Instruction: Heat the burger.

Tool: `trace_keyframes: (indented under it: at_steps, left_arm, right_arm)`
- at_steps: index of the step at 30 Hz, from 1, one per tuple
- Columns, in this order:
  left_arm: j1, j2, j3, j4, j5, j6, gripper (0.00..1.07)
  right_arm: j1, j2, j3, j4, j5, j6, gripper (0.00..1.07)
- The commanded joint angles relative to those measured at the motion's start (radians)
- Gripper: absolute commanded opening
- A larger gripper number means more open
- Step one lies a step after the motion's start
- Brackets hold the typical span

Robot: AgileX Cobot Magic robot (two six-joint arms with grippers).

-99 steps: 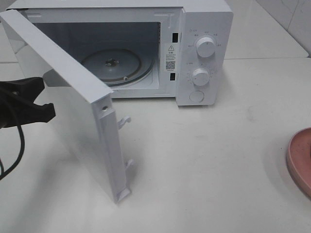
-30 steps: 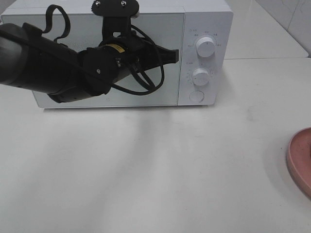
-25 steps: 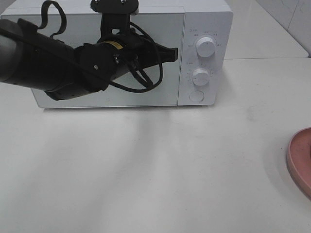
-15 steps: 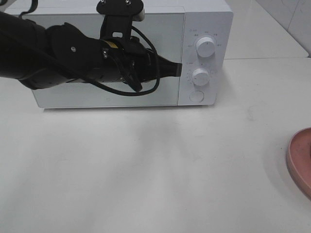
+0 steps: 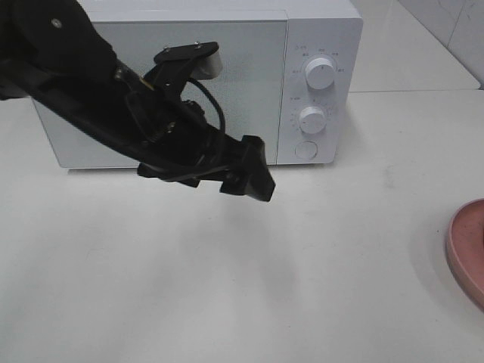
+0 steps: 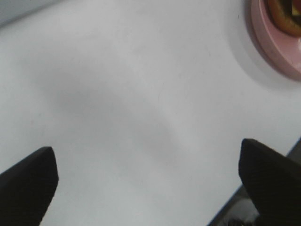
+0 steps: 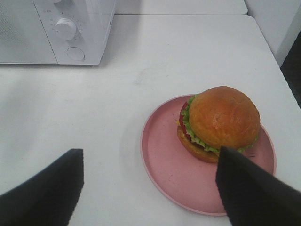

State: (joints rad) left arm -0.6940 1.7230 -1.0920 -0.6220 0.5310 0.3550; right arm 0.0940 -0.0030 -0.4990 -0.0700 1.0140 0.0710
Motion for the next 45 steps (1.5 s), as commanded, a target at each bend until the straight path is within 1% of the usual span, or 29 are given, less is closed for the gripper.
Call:
trace_keyframes:
  at_steps: [1, 2, 4, 6, 7, 8, 10, 12, 13, 14, 16, 17, 18, 19, 21, 22, 23, 25, 26, 27, 31, 33, 34, 35, 37, 38, 39, 41, 45]
  left_arm:
    - [0.055, -0.044, 0.000, 0.028, 0.179, -0.006, 1.01]
    - [0.055, -0.044, 0.000, 0.028, 0.179, -0.006, 1.01]
    - [0.140, -0.091, 0.000, 0.042, 0.382, -0.006, 1.01]
    - [0.160, -0.107, 0.000, 0.042, 0.435, -0.006, 1.00]
    - [0.215, -0.136, 0.000, 0.046, 0.530, -0.006, 1.00]
    - [0.215, -0.136, 0.000, 0.046, 0.530, -0.006, 1.00]
    - [0.298, -0.183, 0.000, 0.046, 0.632, -0.006, 1.00]
    - [0.320, -0.198, 0.000, 0.051, 0.650, -0.006, 1.00]
    - [0.370, -0.238, 0.000, 0.076, 0.683, -0.006, 1.00]
    - [0.370, -0.238, 0.000, 0.076, 0.683, -0.006, 1.00]
    - [0.446, -0.307, 0.000, 0.149, 0.736, -0.043, 1.00]
    - [0.446, -0.307, 0.000, 0.149, 0.736, -0.043, 1.00]
    - [0.474, -0.329, 0.000, 0.183, 0.752, -0.061, 1.00]
    - [0.530, -0.368, 0.000, 0.248, 0.782, -0.094, 1.00]
    - [0.552, -0.386, 0.000, 0.280, 0.781, -0.108, 1.00]
    - [0.598, -0.432, 0.000, 0.342, 0.780, -0.159, 1.00]
    - [0.598, -0.432, 0.000, 0.342, 0.780, -0.159, 1.00]
    - [0.656, -0.497, 0.000, 0.395, 0.780, -0.205, 1.00]
    - [0.656, -0.497, 0.000, 0.395, 0.780, -0.205, 1.00]
    - [0.686, -0.533, 0.000, 0.405, 0.778, -0.206, 1.00]
    - [0.702, -0.592, 0.019, 0.405, 0.754, -0.204, 1.00]
    - [0.702, -0.664, 0.072, 0.405, 0.700, -0.197, 1.00]
    - [0.702, -0.664, 0.072, 0.405, 0.700, -0.197, 1.00]
    - [0.702, -0.713, 0.118, 0.409, 0.657, -0.193, 1.00]
    - [0.702, -0.741, 0.146, 0.412, 0.639, -0.182, 1.00]
    - [0.702, -0.793, 0.203, 0.413, 0.610, -0.171, 1.00]
    - [0.702, -0.793, 0.203, 0.413, 0.610, -0.171, 1.00]
    - [0.702, -0.878, 0.274, 0.420, 0.579, -0.170, 1.00]
    - [0.702, -0.961, 0.341, 0.420, 0.548, -0.170, 1.00]
  right_arm:
    - [-0.006, -0.028, 0.001, 0.000, -0.017, -0.006, 0.75]
    - [-0.006, -0.028, 0.001, 0.000, -0.017, -0.006, 0.75]
    - [-0.006, -0.028, 0.001, 0.000, -0.017, -0.006, 0.75]
    - [-0.006, -0.028, 0.001, 0.000, -0.017, -0.006, 0.75]
    - [-0.006, -0.028, 0.001, 0.000, -0.017, -0.006, 0.75]
    - [-0.006, -0.028, 0.001, 0.000, -0.017, -0.006, 0.75]
    - [-0.006, -0.028, 0.001, 0.000, -0.017, -0.006, 0.75]
    - [-0.006, -0.028, 0.001, 0.000, -0.017, -0.006, 0.75]
    - [-0.006, -0.028, 0.001, 0.000, -0.017, -0.006, 0.75]
    - [-0.006, -0.028, 0.001, 0.000, -0.017, -0.006, 0.75]
    - [-0.006, -0.028, 0.001, 0.000, -0.017, -0.006, 0.75]
    - [-0.006, -0.028, 0.001, 0.000, -0.017, -0.006, 0.75]
    - [-0.006, -0.028, 0.001, 0.000, -0.017, -0.006, 0.75]
    - [-0.006, -0.028, 0.001, 0.000, -0.017, -0.006, 0.75]
    - [-0.006, -0.028, 0.001, 0.000, -0.017, -0.006, 0.75]
    - [-0.006, -0.028, 0.001, 0.000, -0.017, -0.006, 0.75]
    - [-0.006, -0.028, 0.001, 0.000, -0.017, -0.006, 0.75]
    - [-0.006, -0.028, 0.001, 0.000, -0.017, -0.006, 0.75]
    - [-0.006, -0.028, 0.001, 0.000, -0.017, -0.006, 0.75]
    - [-0.006, -0.028, 0.001, 0.000, -0.017, -0.006, 0.75]
    - [-0.006, -0.028, 0.001, 0.000, -0.017, -0.006, 0.75]
    - [-0.006, -0.028, 0.001, 0.000, -0.017, -0.006, 0.75]
    - [-0.006, -0.028, 0.001, 0.000, -0.017, -0.006, 0.75]
    - [-0.006, -0.028, 0.001, 0.000, -0.017, -0.006, 0.75]
    - [-0.006, -0.028, 0.001, 0.000, -0.017, -0.006, 0.75]
    - [-0.006, -0.028, 0.001, 0.000, -0.017, -0.006, 0.75]
    - [-0.006, -0.028, 0.001, 0.000, -0.017, -0.006, 0.75]
    - [-0.006, -0.028, 0.001, 0.000, -0.017, -0.006, 0.75]
    - [-0.006, -0.028, 0.001, 0.000, -0.017, -0.006, 0.75]
